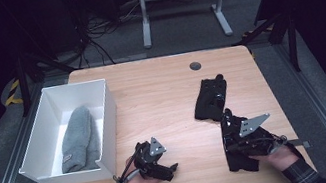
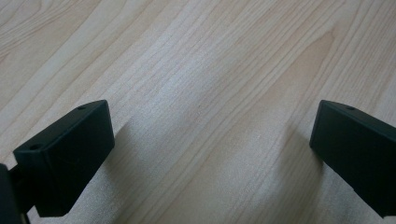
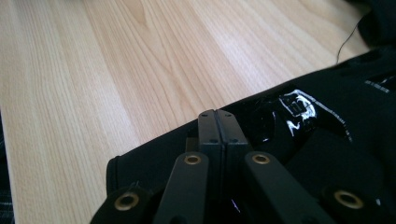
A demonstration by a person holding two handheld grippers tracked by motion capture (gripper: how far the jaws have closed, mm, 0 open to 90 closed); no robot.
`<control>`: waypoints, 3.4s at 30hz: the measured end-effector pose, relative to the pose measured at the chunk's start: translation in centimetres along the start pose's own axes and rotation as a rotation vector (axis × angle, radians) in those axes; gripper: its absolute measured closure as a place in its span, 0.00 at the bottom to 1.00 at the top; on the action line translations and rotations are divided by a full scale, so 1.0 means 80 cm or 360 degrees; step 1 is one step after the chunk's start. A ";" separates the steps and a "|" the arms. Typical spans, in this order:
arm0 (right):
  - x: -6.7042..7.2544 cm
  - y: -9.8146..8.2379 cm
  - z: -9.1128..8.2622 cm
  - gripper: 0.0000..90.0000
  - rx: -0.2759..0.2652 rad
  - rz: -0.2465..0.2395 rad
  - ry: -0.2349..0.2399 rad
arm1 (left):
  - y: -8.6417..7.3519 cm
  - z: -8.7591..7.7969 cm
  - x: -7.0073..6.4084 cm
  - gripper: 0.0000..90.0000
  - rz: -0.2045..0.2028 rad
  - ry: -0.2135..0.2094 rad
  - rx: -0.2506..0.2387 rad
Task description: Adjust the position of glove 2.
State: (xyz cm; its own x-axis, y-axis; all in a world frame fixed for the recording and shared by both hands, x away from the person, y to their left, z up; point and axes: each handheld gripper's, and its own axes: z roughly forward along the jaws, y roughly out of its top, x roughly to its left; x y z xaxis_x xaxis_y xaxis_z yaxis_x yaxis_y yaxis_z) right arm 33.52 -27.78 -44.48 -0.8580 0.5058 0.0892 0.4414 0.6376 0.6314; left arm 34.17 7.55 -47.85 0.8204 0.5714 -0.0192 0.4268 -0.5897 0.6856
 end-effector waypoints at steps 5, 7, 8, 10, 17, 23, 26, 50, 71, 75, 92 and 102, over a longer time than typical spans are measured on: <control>-0.014 0.019 -0.009 1.00 -0.0101 0.0018 -0.0072 | 0.000 0.000 0.000 0.00 0.0000 -0.0001 0.0000; -0.024 0.028 -0.010 1.00 -0.0136 0.0029 -0.0100 | 0.000 0.000 0.000 0.00 0.0000 -0.0001 0.0000; -0.024 0.028 -0.010 1.00 -0.0136 0.0029 -0.0100 | 0.000 0.000 0.000 0.00 0.0000 -0.0001 0.0000; -0.035 0.037 -0.010 1.00 -0.0166 0.0055 -0.0119 | 0.000 0.000 0.000 0.00 0.0000 -0.0001 0.0000; -0.069 0.065 -0.001 1.00 -0.0229 0.0100 -0.0200 | 0.000 0.000 0.000 0.00 0.0000 -0.0001 0.0000; -0.099 0.085 0.015 1.00 -0.0233 0.0111 -0.0273 | 0.000 0.000 0.000 0.00 0.0001 -0.0001 0.0000; -0.110 0.094 0.026 1.00 -0.0226 0.0112 -0.0277 | 0.000 0.000 0.000 0.00 0.0001 -0.0001 0.0000; -0.139 0.100 0.073 1.00 -0.0115 0.0161 -0.0297 | 0.000 0.000 0.000 0.00 0.0001 0.0000 0.0000; -0.082 0.110 0.087 1.00 -0.0054 -0.0010 -0.0148 | -0.001 -0.001 -0.001 0.00 -0.0006 -0.0001 -0.0001; -0.071 0.111 0.089 1.00 -0.0048 -0.0026 -0.0126 | -0.001 -0.001 -0.001 0.00 -0.0006 -0.0001 -0.0001; 0.000 0.109 0.096 1.00 0.0006 -0.0226 0.0028 | -0.001 -0.001 -0.001 0.00 -0.0006 -0.0001 0.0001; 0.036 0.107 0.099 1.00 0.0026 -0.0306 0.0125 | -0.001 -0.001 -0.001 0.00 -0.0006 -0.0002 0.0002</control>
State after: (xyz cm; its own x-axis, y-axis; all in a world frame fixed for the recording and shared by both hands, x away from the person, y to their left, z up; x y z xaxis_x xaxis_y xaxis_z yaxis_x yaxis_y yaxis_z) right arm 36.93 -16.24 -44.93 -0.9444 0.3274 0.0286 0.2714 0.7277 0.6300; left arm 34.04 7.57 -47.84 0.8193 0.5729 -0.0224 0.4301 -0.5883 0.6848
